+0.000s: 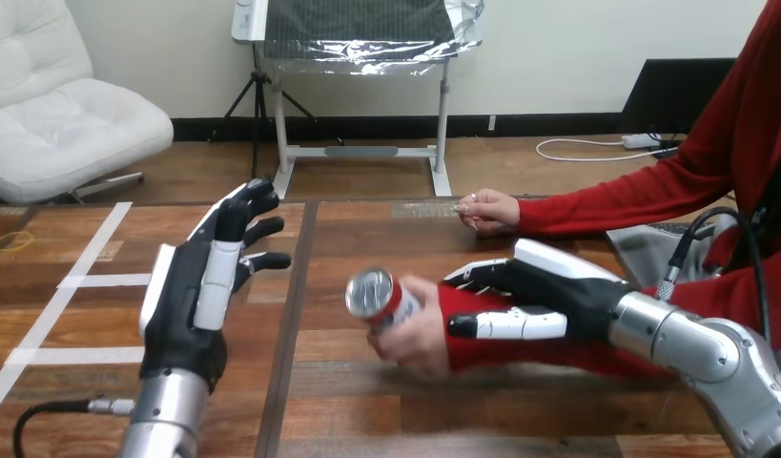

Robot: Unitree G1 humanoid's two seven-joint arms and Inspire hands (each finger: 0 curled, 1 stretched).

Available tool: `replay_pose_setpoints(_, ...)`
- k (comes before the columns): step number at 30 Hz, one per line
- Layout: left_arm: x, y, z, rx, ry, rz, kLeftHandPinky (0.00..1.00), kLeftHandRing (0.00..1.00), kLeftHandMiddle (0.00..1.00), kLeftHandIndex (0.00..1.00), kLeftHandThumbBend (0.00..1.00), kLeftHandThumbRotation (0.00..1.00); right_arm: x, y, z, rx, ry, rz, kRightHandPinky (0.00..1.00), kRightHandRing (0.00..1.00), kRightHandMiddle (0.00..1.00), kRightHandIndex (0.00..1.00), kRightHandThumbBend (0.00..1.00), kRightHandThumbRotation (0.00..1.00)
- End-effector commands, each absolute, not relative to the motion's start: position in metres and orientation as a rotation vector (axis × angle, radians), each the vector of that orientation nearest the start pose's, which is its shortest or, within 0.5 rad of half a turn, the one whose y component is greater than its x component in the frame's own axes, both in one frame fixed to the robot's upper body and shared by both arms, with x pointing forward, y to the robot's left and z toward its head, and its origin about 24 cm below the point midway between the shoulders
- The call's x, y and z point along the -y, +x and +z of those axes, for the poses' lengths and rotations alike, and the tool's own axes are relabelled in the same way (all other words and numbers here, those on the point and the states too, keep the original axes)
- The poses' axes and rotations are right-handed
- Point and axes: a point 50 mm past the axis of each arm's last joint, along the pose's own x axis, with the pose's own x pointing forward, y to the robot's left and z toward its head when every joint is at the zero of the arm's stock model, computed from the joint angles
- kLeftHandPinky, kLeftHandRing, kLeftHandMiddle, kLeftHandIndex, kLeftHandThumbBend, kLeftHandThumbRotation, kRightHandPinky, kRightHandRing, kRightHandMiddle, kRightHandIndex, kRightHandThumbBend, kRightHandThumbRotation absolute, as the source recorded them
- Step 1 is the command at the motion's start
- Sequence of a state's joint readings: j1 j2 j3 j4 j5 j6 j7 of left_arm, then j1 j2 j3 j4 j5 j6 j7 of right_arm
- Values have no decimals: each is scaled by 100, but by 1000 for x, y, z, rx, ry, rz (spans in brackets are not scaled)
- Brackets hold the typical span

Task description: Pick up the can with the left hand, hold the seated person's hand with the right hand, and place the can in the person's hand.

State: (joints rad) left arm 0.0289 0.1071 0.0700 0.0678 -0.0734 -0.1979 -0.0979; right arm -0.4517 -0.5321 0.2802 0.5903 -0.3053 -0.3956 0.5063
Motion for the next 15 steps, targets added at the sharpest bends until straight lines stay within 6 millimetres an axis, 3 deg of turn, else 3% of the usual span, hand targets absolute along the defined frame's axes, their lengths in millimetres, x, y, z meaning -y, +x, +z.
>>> replay_pose_setpoints(1, -187, 248, 66, 229, 51, -14, 62, 80, 83, 81, 88, 100, 189, 321, 78, 33, -929, 740, 66, 81, 83, 85, 100, 95)
replay_pose_setpoints(15, -192, 242, 68, 232, 59, 16, 61, 77, 81, 80, 81, 100, 194, 313, 82, 17, -930, 751, 71, 85, 86, 88, 100, 96)
